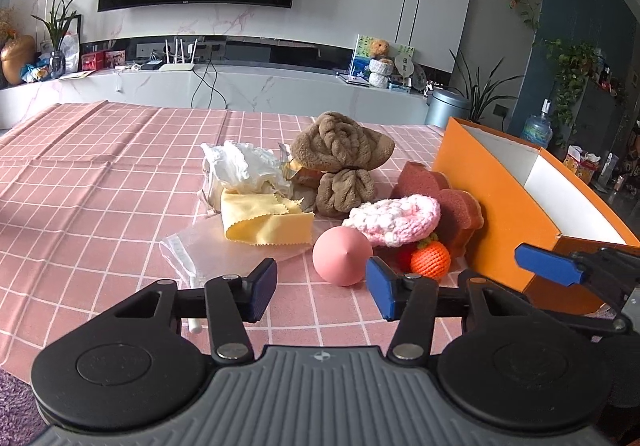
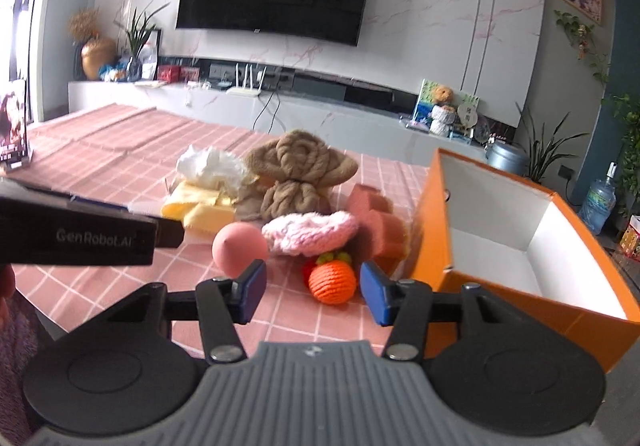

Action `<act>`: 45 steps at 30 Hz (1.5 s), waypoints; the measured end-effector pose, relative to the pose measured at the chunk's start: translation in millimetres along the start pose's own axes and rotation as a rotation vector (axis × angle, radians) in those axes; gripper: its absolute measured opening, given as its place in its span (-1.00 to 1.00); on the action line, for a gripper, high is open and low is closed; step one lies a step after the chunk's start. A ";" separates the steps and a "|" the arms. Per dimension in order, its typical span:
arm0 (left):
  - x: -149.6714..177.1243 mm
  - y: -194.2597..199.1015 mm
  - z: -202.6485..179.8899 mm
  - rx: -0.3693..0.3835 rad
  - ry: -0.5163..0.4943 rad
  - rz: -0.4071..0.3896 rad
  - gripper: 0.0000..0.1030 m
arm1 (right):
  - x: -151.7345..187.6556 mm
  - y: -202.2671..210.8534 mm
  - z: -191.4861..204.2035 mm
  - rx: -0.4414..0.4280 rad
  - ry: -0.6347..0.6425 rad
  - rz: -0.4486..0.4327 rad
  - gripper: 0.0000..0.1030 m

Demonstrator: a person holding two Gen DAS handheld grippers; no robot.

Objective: Organize soft objects
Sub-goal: 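Grasp the orange crocheted strawberry with the right tool while the left tool grasps the pink ball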

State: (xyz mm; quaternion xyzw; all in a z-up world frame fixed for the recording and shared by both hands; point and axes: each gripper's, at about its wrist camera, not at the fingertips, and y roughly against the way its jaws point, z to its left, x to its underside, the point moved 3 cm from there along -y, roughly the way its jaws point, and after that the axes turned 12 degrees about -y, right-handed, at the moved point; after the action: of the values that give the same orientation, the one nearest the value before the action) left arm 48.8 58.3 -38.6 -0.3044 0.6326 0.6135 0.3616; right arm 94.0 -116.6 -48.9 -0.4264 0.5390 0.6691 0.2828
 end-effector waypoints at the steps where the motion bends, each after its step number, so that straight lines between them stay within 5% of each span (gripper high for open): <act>1: 0.3 -2.7 0.8 0.008 -0.001 -0.002 0.18 | 1.2 -4.1 1.1 0.002 0.001 0.007 0.00; 31: -12.8 -100.6 -2.1 0.136 -0.040 0.124 0.42 | 10.0 -109.1 2.1 0.168 0.080 0.125 -0.10; 37: -13.0 -103.6 -5.4 0.168 -0.051 0.117 0.13 | 12.1 -116.5 0.5 0.162 0.070 0.126 -0.13; 45: -13.5 -97.3 -6.2 0.161 -0.040 0.093 0.04 | 12.8 -111.6 0.6 0.145 0.071 0.120 -0.19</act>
State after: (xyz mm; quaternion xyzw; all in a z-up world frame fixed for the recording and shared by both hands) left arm 136.4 45.3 -81.7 -0.2325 0.6859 0.5828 0.3686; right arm 181.3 -88.1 -113.7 -0.3951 0.6205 0.6284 0.2529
